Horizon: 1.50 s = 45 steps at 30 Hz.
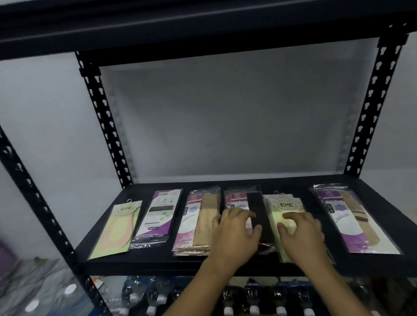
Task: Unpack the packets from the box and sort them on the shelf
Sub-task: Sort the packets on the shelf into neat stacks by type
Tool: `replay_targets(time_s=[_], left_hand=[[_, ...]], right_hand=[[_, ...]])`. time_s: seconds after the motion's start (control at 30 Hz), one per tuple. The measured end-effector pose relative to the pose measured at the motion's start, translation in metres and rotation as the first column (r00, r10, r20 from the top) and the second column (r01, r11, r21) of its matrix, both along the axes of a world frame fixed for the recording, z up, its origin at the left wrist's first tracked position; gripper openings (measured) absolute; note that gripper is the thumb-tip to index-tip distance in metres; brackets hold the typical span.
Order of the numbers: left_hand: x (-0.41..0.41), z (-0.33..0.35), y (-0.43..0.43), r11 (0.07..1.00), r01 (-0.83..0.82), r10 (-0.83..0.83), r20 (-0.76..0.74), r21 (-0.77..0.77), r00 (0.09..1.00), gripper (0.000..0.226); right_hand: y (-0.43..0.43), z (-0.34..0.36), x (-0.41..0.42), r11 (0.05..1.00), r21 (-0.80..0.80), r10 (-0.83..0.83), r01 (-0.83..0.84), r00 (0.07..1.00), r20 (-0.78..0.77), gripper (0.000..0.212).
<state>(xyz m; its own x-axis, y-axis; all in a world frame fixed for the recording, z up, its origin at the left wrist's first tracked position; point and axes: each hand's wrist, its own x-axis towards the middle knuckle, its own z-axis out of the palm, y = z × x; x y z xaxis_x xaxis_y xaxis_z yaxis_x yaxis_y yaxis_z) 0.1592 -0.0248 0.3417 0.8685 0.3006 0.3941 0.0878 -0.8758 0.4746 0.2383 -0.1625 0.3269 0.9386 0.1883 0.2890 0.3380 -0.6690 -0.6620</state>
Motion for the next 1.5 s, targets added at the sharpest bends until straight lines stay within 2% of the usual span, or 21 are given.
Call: replay_targets(time_s=[0.2,0.43,0.57,0.67,0.77,0.83,0.93,1.03,1.13,1.17,1.23,1.27,1.3,1.4,1.47,1.5], left_hand=[[-0.049,-0.009,0.071,0.978,-0.157,0.162,0.023,-0.136,0.987,0.032],[-0.106,-0.029,0.163,0.918,-0.373,0.375,-0.012,-0.137,0.927,0.03],[-0.141,-0.044,0.206,0.87,-0.487,0.486,-0.035,-0.077,0.873,0.044],[-0.162,-0.056,0.225,0.865,-0.502,0.496,-0.178,0.009,0.85,0.065],[-0.178,-0.068,0.233,0.891,-0.443,0.453,-0.302,0.105,0.839,0.072],[-0.186,-0.074,0.234,0.889,-0.427,0.458,-0.279,0.167,0.844,0.068],[-0.194,-0.082,0.236,0.874,-0.444,0.468,-0.101,0.196,0.878,0.044],[-0.199,-0.087,0.237,0.885,-0.452,0.451,0.033,0.114,0.892,0.03],[-0.206,-0.095,0.234,0.897,-0.443,0.433,0.181,0.015,0.883,0.032],[-0.208,-0.095,0.229,0.898,-0.439,0.433,0.223,-0.028,0.873,0.032],[-0.212,-0.094,0.217,0.901,-0.421,0.432,0.279,-0.103,0.857,0.032],[-0.214,-0.094,0.211,0.908,-0.4,0.42,0.298,-0.128,0.857,0.031],[-0.216,-0.095,0.207,0.917,-0.374,0.399,0.312,-0.139,0.862,0.029],[-0.225,-0.092,0.195,0.932,-0.283,0.345,0.315,-0.228,0.884,0.024],[-0.228,-0.085,0.19,0.872,-0.263,0.408,0.317,-0.413,0.856,0.032],[-0.227,-0.082,0.189,0.8,-0.261,0.477,0.31,-0.541,0.823,0.033]], right_hand=[[0.062,0.013,-0.033,0.981,0.062,0.18,-0.182,0.983,0.036,0.029],[0.136,0.017,-0.067,0.929,0.04,0.367,-0.369,0.929,0.044,0.031],[0.175,0.017,-0.088,0.879,0.031,0.474,-0.476,0.879,0.058,0.03],[0.203,0.015,-0.104,0.838,-0.007,0.545,-0.545,0.837,0.052,0.029],[0.226,0.011,-0.122,0.796,-0.021,0.606,-0.605,0.796,0.007,0.032],[0.237,0.007,-0.132,0.771,-0.037,0.635,-0.636,0.772,-0.027,0.034],[0.248,0.0,-0.142,0.742,-0.056,0.662,-0.668,0.744,-0.091,0.033],[0.256,-0.01,-0.151,0.757,-0.025,0.643,-0.653,0.751,-0.151,0.028],[0.261,-0.016,-0.161,0.825,0.128,0.561,-0.55,0.769,-0.307,0.02],[0.263,-0.017,-0.164,0.839,0.218,0.543,-0.499,0.738,-0.4,0.023],[0.266,-0.017,-0.169,0.831,0.405,0.556,-0.383,0.598,-0.577,0.029],[0.267,-0.017,-0.171,0.814,0.48,0.579,-0.328,0.538,-0.613,0.029],[0.267,-0.017,-0.173,0.795,0.534,0.599,-0.288,0.509,-0.618,0.025],[0.264,-0.012,-0.176,0.758,0.606,0.63,-0.242,0.513,-0.582,0.019],[0.259,-0.01,-0.176,0.75,0.605,0.636,-0.266,0.54,-0.551,0.018],[0.255,-0.01,-0.176,0.748,0.601,0.638,-0.28,0.555,-0.535,0.016]])
